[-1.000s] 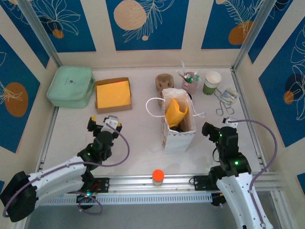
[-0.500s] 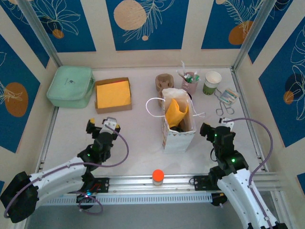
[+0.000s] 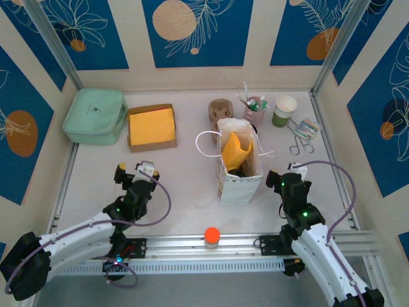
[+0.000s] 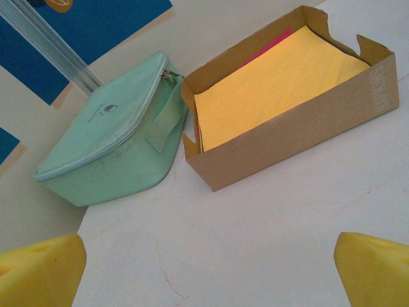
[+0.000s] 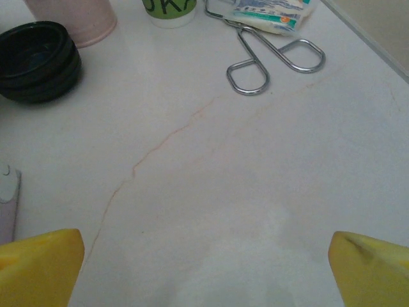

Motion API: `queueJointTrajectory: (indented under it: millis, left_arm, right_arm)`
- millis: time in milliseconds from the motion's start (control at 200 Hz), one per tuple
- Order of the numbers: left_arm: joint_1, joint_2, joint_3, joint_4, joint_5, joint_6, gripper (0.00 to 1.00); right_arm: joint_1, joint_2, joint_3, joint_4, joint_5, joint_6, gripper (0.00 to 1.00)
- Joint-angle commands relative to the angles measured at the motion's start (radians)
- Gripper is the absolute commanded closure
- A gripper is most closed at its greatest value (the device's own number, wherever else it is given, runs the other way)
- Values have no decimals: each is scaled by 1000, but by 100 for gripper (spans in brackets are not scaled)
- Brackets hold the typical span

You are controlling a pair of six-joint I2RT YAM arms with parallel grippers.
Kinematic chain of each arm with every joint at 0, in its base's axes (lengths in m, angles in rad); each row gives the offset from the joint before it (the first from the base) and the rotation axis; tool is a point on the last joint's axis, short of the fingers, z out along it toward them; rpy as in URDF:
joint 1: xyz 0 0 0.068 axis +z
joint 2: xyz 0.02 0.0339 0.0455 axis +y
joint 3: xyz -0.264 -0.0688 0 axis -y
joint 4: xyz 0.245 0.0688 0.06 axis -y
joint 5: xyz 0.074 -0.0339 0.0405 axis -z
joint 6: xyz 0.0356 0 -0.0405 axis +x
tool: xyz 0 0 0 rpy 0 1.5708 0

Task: Pack the takeout coffee

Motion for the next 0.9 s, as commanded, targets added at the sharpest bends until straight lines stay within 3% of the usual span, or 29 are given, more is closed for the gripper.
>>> queueJointTrajectory:
  millis: [0,375,896]
  left_arm:
    - [8,-9,-3,-7,-29,-15,1]
    - [8,-3,0,-11,-39,-22,1]
    - [10,-19,-4,-16,-19,-17,0]
  right_arm:
    - [7,5,2,62,50,12,1]
    - [28,101,22,98,79,13,1]
    - [74,-22,-5,56,150,17,1]
